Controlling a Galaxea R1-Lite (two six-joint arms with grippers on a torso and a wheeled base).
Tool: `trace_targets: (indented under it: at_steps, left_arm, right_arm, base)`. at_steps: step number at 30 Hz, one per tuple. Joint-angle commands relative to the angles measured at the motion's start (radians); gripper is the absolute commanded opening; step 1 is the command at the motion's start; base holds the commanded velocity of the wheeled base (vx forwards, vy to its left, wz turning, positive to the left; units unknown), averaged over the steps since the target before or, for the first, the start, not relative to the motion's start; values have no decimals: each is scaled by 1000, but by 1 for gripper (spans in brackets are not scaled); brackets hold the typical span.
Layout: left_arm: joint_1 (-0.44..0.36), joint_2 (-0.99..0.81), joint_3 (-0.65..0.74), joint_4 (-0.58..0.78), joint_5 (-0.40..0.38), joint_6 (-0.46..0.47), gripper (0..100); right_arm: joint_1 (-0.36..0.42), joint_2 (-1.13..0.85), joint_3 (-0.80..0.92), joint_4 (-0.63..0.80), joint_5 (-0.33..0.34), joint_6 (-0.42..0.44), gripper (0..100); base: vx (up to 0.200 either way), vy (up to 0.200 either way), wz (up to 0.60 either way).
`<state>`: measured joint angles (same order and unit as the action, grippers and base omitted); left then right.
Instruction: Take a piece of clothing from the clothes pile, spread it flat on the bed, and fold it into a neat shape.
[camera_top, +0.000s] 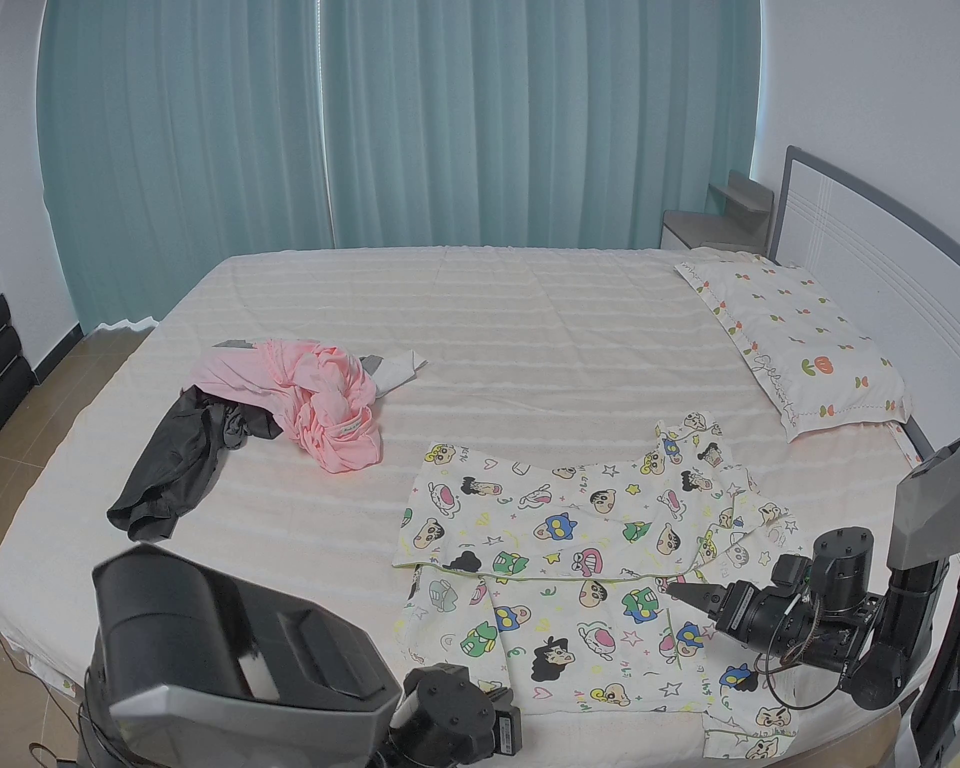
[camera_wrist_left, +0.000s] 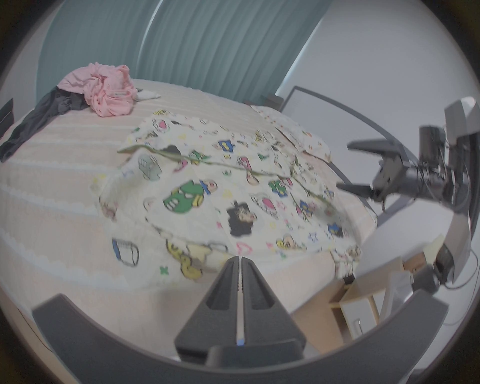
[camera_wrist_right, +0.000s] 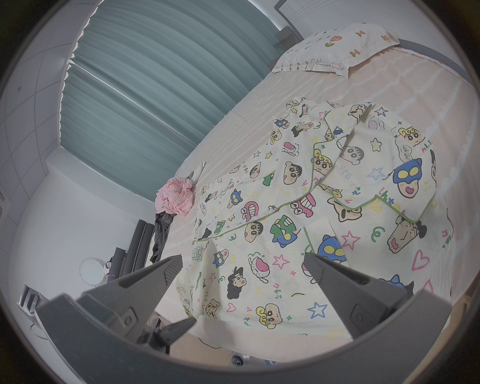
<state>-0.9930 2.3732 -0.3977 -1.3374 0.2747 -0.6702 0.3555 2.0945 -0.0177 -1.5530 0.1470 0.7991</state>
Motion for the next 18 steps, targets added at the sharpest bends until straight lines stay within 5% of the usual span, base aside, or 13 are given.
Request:
trace_targets:
  at_steps: [1,9,18]
  left_arm:
    - [-55,50,43,-16,-22,1,0]
    - [-67,49,126,-20,-118,4,0]
    - [-38,11,141,-124,-117,9,0]
  right_arm:
    - [2,4,18,-18,0,0,100]
    - [2,6,18,-18,0,0,100]
    - [3,7,18,-18,0,0,100]
  base:
    - [0,0,0]
    - [0,0,0]
    - [0,0,0]
